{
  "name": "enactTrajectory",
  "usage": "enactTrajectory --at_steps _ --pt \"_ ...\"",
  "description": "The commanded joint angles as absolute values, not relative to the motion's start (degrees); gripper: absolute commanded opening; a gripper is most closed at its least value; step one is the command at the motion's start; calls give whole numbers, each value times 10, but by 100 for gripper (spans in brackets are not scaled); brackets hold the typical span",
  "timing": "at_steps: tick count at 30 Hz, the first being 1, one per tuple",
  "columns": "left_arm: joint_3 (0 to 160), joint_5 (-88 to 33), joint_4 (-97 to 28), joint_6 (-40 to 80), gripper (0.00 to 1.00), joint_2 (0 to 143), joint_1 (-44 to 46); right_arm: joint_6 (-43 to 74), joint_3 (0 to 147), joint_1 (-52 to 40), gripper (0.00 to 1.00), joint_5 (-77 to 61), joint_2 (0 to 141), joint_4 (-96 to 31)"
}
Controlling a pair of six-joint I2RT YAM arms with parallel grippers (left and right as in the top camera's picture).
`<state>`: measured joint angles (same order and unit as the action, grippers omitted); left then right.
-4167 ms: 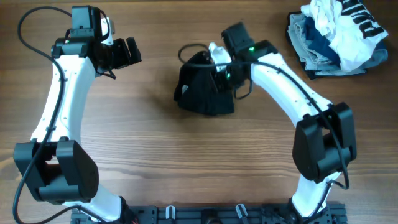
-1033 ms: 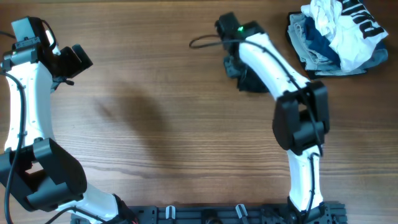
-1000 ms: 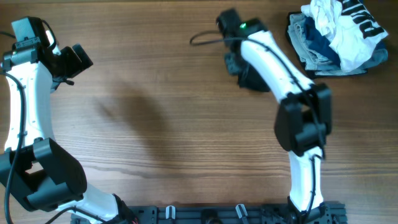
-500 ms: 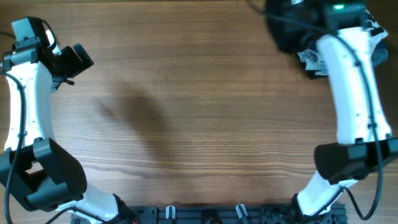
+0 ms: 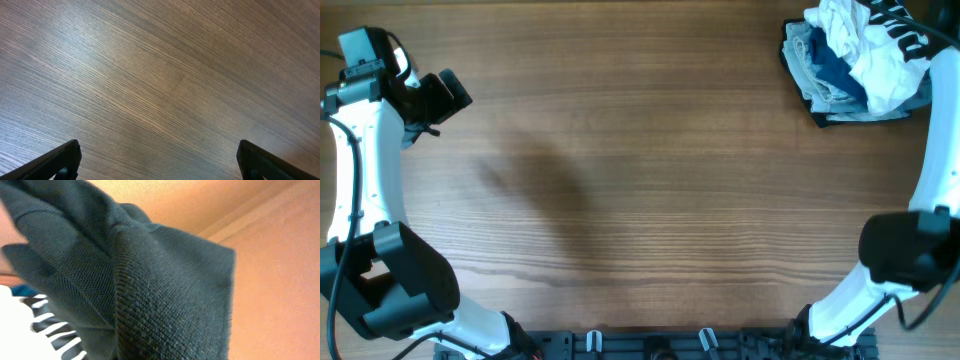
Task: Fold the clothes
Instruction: 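Carry the shirt to the top right clothes pile with the right gripper, then lower the shirt onto the pile and open the right gripper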
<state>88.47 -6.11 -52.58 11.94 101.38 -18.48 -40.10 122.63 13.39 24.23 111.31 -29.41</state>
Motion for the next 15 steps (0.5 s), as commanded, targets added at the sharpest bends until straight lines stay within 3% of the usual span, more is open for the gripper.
enactTrajectory --at_steps 1,7,15 --pt "891 -70 -524 126 100 1020 -185 -482 1236 154 4 194 1183 -249" --pt "891 -70 -506 151 100 1020 -181 -501 1236 155 4 194 1277 -187" --pt "891 -70 -481 155 100 1020 -171 -469 1236 124 4 194 1301 -229"
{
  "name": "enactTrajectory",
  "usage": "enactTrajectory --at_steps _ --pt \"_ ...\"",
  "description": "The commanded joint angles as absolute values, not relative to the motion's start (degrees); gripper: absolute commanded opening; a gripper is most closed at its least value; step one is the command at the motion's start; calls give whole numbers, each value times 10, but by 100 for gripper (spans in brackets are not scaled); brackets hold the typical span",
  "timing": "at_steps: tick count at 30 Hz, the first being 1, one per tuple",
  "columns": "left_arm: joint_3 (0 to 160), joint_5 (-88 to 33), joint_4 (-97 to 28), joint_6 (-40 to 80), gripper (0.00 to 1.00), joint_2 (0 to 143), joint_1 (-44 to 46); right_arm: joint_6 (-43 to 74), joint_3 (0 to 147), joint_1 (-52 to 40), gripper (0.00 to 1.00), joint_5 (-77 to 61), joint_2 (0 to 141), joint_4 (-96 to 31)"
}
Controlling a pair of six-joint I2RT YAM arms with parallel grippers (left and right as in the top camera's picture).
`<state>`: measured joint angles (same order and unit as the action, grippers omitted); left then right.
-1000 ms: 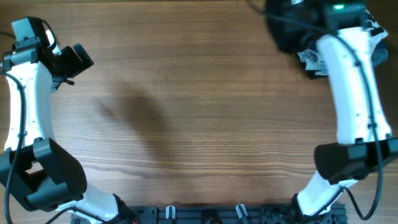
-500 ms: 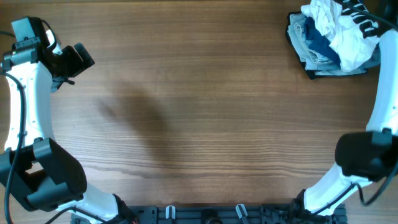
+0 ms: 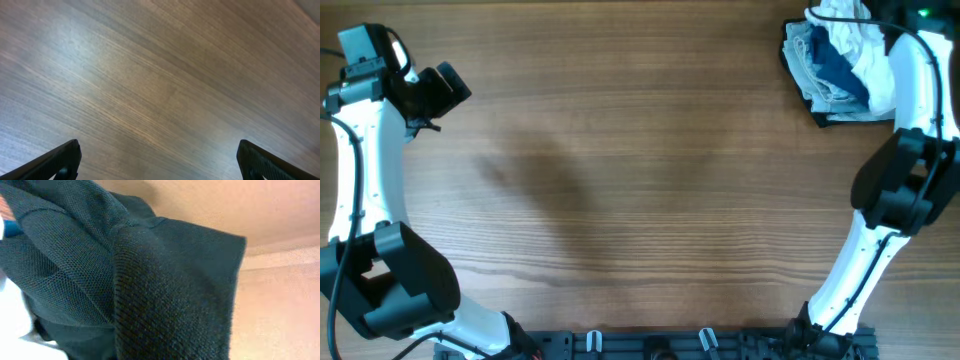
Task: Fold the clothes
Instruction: 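Lower the shirt onto the pile and open the right gripper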
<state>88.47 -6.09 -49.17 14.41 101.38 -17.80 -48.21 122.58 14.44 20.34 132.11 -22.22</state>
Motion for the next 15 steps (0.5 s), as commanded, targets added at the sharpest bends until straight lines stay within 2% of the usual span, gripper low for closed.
enactTrajectory --at_steps 1,8,15 --pt "891 -70 -477 155 100 1020 -171 -469 1236 119 4 194 1296 -238" --pt "891 -70 -473 155 100 1020 -171 -456 1236 89 4 207 1266 -329" --pt "891 -70 -472 155 100 1020 -171 -416 1237 89 4 237 1240 -364"
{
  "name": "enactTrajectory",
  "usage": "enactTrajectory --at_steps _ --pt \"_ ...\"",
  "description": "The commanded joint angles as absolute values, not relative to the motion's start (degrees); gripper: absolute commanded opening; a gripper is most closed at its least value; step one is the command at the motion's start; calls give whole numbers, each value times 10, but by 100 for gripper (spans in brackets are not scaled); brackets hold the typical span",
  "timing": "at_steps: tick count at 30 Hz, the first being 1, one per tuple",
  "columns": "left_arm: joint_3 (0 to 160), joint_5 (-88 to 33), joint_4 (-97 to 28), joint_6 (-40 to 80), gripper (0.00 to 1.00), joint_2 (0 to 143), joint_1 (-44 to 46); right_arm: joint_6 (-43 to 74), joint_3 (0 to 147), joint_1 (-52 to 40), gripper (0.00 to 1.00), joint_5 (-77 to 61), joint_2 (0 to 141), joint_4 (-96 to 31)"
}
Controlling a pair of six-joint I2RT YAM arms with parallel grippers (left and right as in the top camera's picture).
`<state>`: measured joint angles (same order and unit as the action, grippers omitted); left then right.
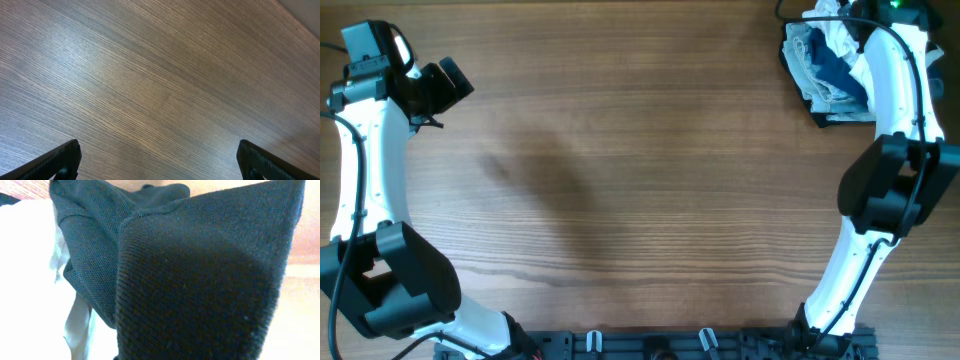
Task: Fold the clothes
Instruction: 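Lower the shirt onto the pile and open the right gripper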
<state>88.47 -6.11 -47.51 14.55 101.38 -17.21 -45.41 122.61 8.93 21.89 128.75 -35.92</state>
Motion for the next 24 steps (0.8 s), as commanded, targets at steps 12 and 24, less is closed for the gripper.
enactTrajectory --at_steps 12,24 --pt "891 -70 -472 155 100 1020 -171 -380 1234 90 4 135 1217 -519" --pt "891 -70 -475 155 100 1020 -171 -356 1234 91 98 -2 1186 -591"
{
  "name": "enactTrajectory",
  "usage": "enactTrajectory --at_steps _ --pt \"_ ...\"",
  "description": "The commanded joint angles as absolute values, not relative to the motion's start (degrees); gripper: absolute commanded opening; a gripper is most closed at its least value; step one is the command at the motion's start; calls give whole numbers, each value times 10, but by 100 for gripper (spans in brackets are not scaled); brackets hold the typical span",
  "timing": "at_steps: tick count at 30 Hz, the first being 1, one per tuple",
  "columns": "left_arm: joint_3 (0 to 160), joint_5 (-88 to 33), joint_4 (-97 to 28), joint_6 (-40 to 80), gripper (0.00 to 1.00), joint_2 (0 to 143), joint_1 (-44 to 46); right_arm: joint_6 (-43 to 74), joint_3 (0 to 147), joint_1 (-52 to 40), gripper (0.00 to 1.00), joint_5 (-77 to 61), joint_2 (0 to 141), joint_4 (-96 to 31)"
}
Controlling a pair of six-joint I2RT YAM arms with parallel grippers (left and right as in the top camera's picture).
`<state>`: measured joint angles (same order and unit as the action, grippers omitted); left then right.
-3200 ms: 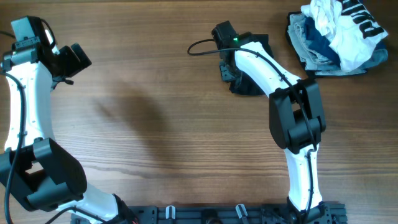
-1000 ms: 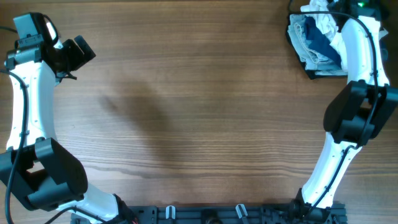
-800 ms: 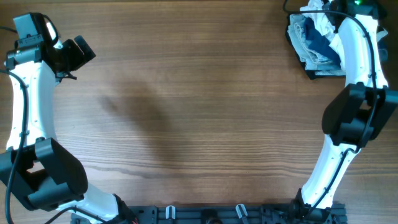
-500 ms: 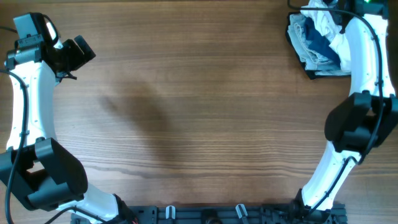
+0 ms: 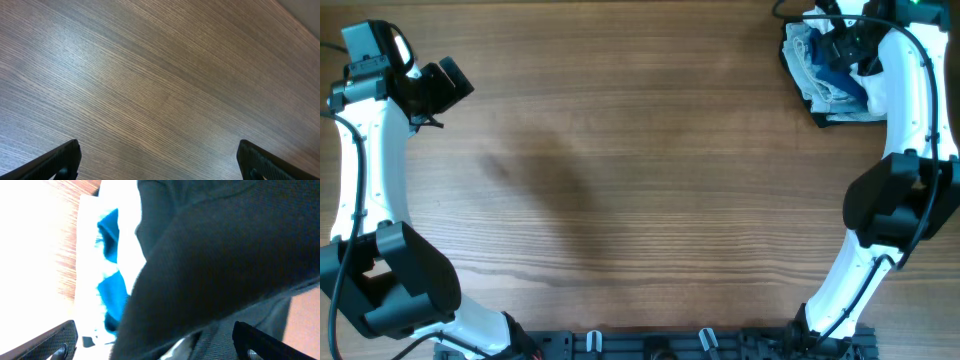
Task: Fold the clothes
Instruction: 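Lower the shirt onto the pile and open the right gripper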
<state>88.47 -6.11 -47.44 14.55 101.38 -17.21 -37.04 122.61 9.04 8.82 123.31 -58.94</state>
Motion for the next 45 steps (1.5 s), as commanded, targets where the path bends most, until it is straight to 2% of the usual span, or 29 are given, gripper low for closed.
enactTrajectory --at_steps 1,4,6,8,10,11,12,13,16,18,21,26,31,36,43,45 --pt "891 -70 -476 155 100 1020 -171 -357 1234 91 94 -36 1173 -585" --pt "891 -70 -475 155 100 1020 -171 -339 1234 91 76 -98 1141 -539" --pt "891 -70 -475 155 100 1020 -171 -300 1234 91 58 -104 1131 -487" --pt "891 -70 -476 155 100 1020 -171 -269 1234 92 45 -99 1130 -437" --pt "891 -70 -477 155 100 1020 -171 -231 1233 98 46 -95 1138 -378" --pt "891 -70 -478 155 100 1020 -171 -219 1233 102 55 -93 1142 -360" --pt "891 -70 -479 155 100 1020 -171 -201 1233 106 60 -86 1150 -338" --pt "891 -70 -481 155 100 1020 -171 -188 1233 111 60 -81 1156 -324" --pt "891 -70 -487 155 100 1020 -171 -134 1233 135 70 -70 1193 -273" --pt "891 -70 -487 155 100 1020 -171 -105 1233 150 81 -72 1222 -249" --pt "891 -70 -485 155 100 1020 -171 -88 1233 166 90 -73 1267 -233" --pt "891 -70 -485 155 100 1020 -171 -60 1233 174 91 -70 1333 -262" --pt "891 -70 -484 155 100 1020 -171 -13 1233 175 86 -72 1409 -338" --pt "891 -70 -485 155 100 1020 -171 -12 1233 175 80 -108 1483 -387" --pt "891 -70 -488 155 100 1020 -171 -14 1234 176 82 -124 1476 -400" --pt "891 -70 -491 155 100 1020 -171 -18 1234 177 86 -123 1450 -400"
